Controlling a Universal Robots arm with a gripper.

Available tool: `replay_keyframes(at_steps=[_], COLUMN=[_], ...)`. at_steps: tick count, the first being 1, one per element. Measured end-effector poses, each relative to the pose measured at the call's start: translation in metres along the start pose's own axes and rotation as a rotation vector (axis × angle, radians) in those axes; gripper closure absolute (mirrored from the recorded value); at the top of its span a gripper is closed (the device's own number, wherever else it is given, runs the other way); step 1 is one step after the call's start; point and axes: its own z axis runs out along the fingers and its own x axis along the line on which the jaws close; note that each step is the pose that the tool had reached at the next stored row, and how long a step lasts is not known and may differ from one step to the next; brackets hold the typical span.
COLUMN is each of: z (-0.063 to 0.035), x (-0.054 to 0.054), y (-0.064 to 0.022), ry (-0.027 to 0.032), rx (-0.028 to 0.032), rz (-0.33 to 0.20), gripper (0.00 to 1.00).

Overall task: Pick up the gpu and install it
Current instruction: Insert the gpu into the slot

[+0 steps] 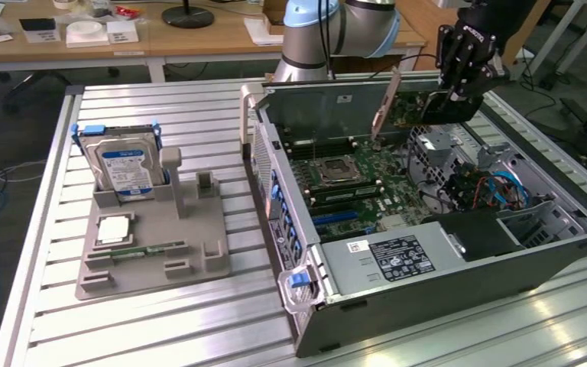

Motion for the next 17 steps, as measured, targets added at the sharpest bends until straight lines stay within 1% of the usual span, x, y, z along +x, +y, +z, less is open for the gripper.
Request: replay_keyframes(at_steps=[10, 17], z=[0.0016, 0.0014], x=[0.0005, 0.0044], y=[0.0006, 0.0013], ry=[-0.0003, -0.0006], rx=[0.0001, 0.0], rz=[0.001, 0.001], gripper=[0.73, 0.73])
